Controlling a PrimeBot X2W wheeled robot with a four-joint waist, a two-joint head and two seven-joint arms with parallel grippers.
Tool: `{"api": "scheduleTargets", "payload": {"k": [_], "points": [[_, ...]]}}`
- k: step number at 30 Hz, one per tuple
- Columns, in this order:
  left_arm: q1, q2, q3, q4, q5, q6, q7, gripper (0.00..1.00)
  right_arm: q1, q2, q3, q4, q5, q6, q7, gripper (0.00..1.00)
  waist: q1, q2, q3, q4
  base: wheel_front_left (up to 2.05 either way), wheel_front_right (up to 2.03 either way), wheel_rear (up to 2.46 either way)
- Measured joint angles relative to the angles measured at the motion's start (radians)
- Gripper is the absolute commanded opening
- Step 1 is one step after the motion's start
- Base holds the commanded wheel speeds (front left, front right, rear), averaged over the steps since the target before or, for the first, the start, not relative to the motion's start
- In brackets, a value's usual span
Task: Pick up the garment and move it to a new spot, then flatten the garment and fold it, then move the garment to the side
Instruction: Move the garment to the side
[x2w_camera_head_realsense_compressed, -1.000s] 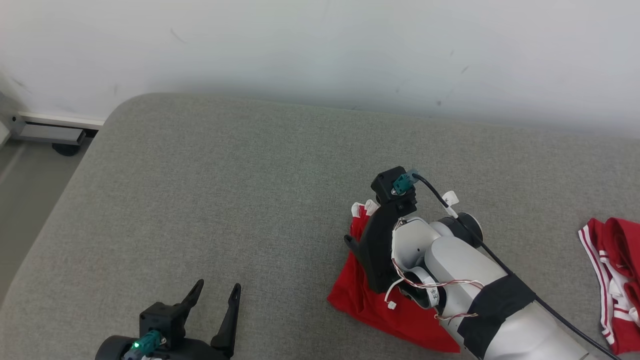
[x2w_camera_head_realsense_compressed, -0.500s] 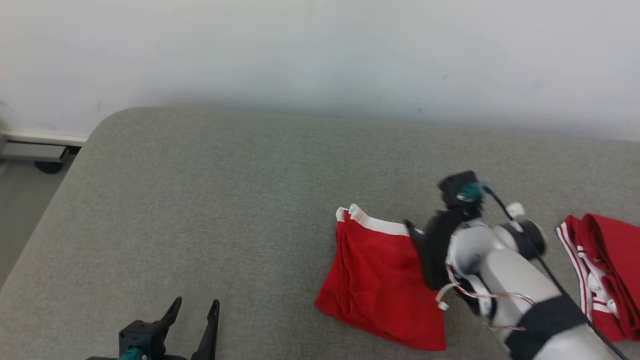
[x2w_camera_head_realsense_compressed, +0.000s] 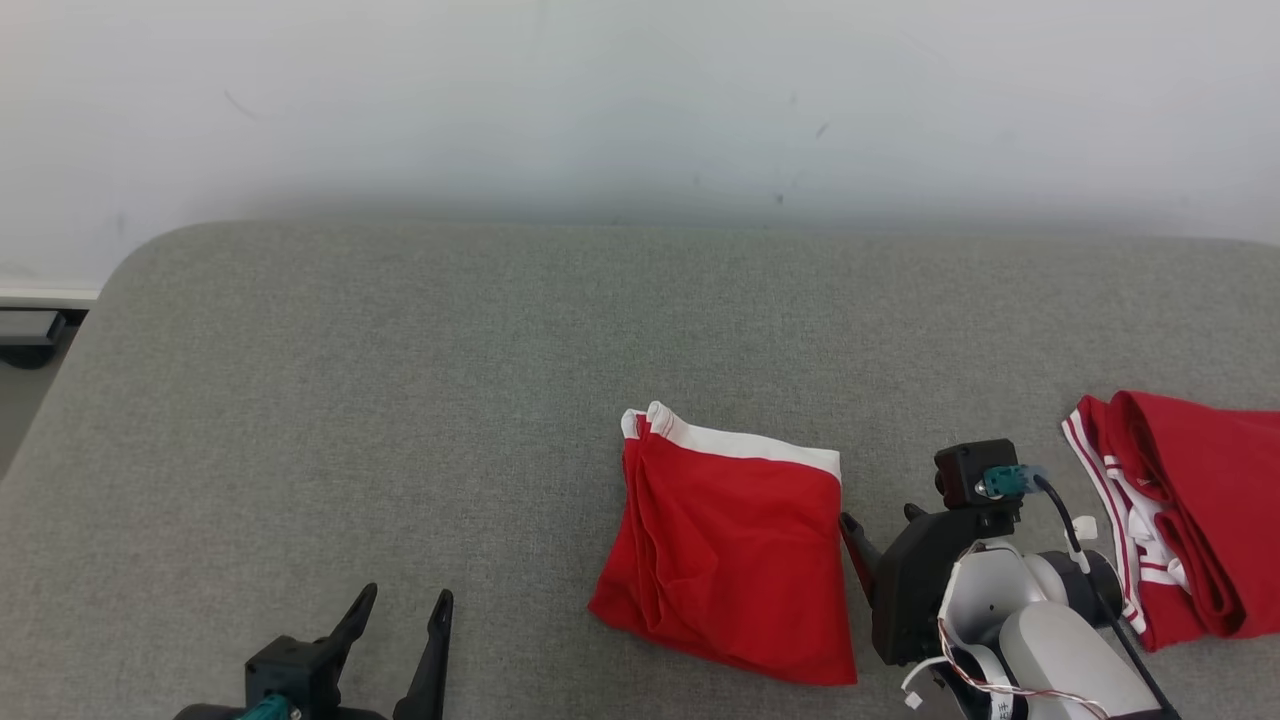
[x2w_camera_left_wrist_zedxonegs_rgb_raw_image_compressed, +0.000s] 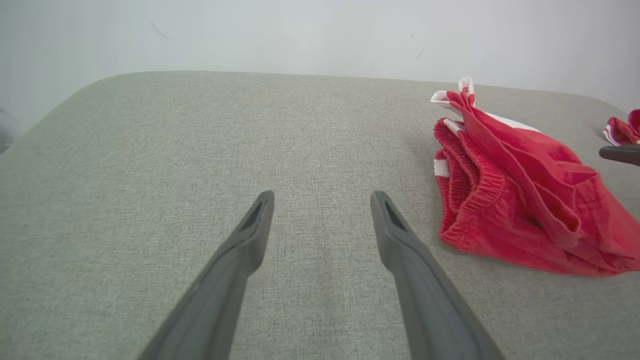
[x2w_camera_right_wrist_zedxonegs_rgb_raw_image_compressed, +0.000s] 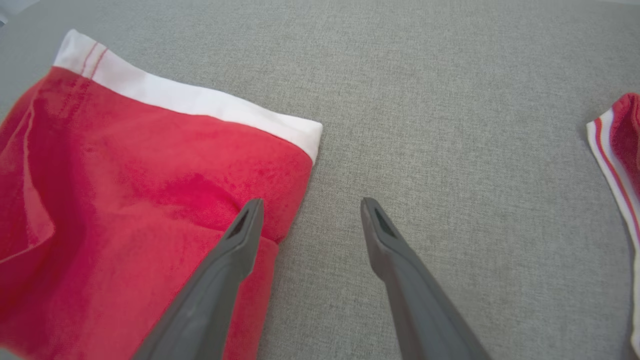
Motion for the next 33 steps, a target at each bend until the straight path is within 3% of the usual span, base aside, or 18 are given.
{"api": "scheduleTargets", "payload": {"k": [10,33], "points": [[-0.041,-0.004,-0.013,-0.004,0.006,-0.002,0.014,1.00,0.044,0.032,-0.068,-0.023,-0.021,0.000,0.020,1.00,0.0001,0.0000,0.040,0.004,0.00,0.00,0.00],[-0.065,-0.008,-0.018,0.003,0.006,-0.009,0.025,1.00,0.060,0.067,-0.055,-0.039,-0.024,0.000,0.134,1.00,0.0002,0.0000,0.070,0.031,0.00,0.00,0.00]]}}
